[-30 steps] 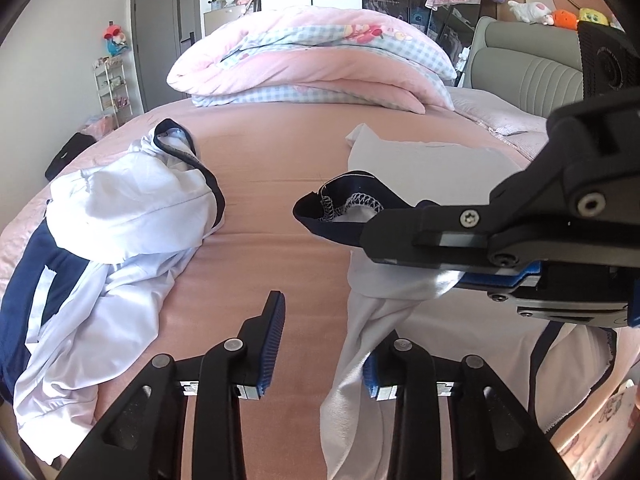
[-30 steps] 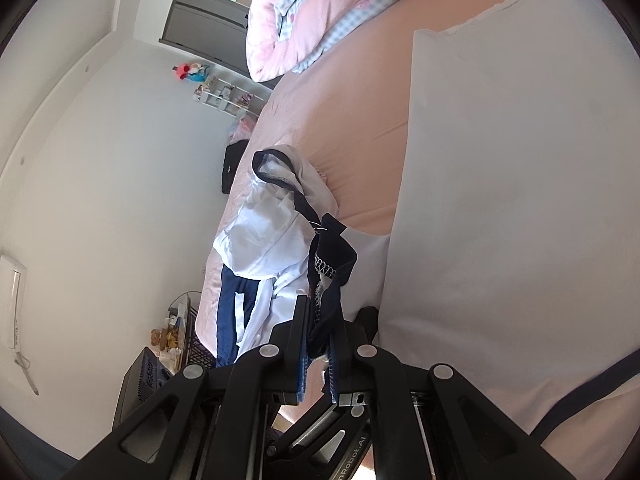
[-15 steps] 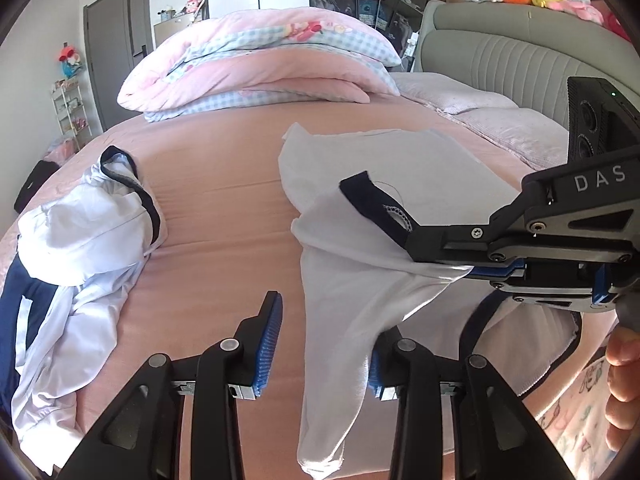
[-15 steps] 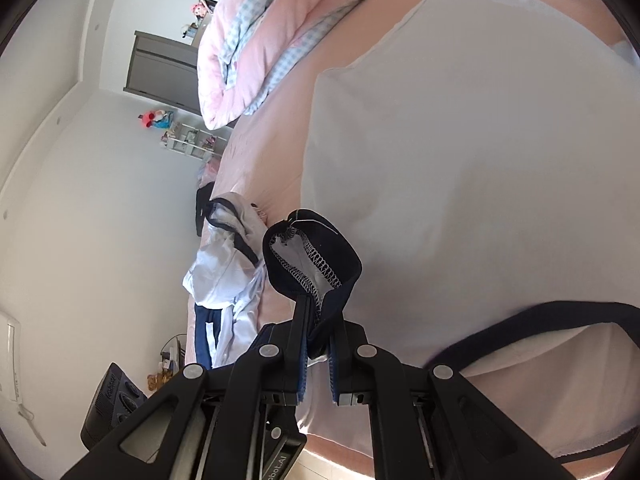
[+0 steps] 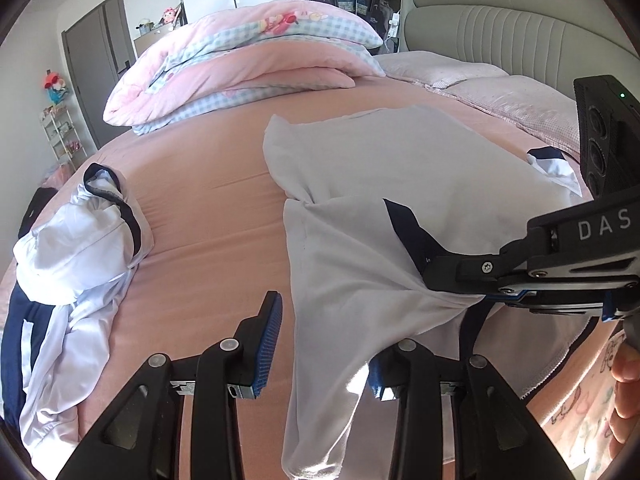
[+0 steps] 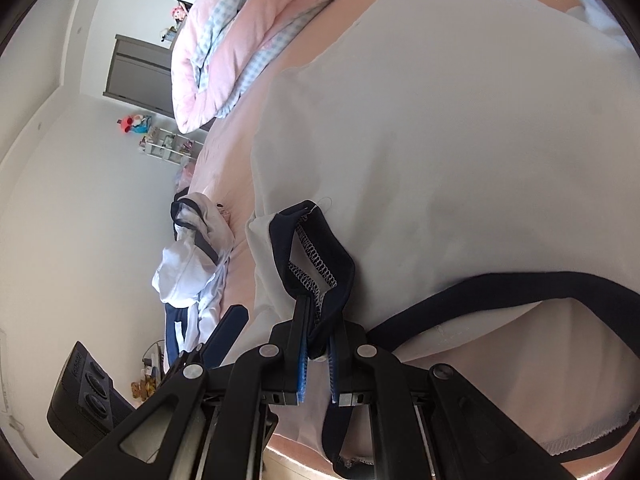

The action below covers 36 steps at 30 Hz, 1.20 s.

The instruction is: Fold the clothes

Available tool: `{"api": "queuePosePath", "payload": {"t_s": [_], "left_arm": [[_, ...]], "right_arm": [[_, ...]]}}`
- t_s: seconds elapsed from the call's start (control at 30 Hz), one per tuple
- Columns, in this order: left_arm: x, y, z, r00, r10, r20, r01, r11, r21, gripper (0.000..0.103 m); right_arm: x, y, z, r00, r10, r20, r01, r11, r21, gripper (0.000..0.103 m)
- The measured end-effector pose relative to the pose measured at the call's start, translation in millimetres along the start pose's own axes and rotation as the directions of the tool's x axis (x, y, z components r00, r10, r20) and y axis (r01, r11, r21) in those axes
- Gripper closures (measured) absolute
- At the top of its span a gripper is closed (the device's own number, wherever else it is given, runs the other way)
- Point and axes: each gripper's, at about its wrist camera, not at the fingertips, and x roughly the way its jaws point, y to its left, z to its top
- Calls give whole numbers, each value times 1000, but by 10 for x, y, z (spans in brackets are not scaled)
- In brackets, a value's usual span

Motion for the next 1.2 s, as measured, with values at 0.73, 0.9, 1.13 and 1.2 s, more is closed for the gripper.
{"api": "queuePosePath", "payload": {"t_s": [0.73,0.9,1.13,1.2], "left_arm": [[103,-64,-97,1000,-8,-21,8,1000,-18,75],[-43,-9,-47,1000,-24,-16,24,999,-41,74],[-162,184,-10,1000,-20,-16,19,999,-47,74],[-196,240,1,1000,-19,-16,18,999,-49,74]], "right_arm": [[-258,319,57,969,-227,97,244,944,-224,49],[-164,434,215,966,-238,98,256,927,-273,49],[-38,468,431,999,-29,-19,24,980,-200,49],[21,499,471,998,23,-66,-35,983,-181,49]]}}
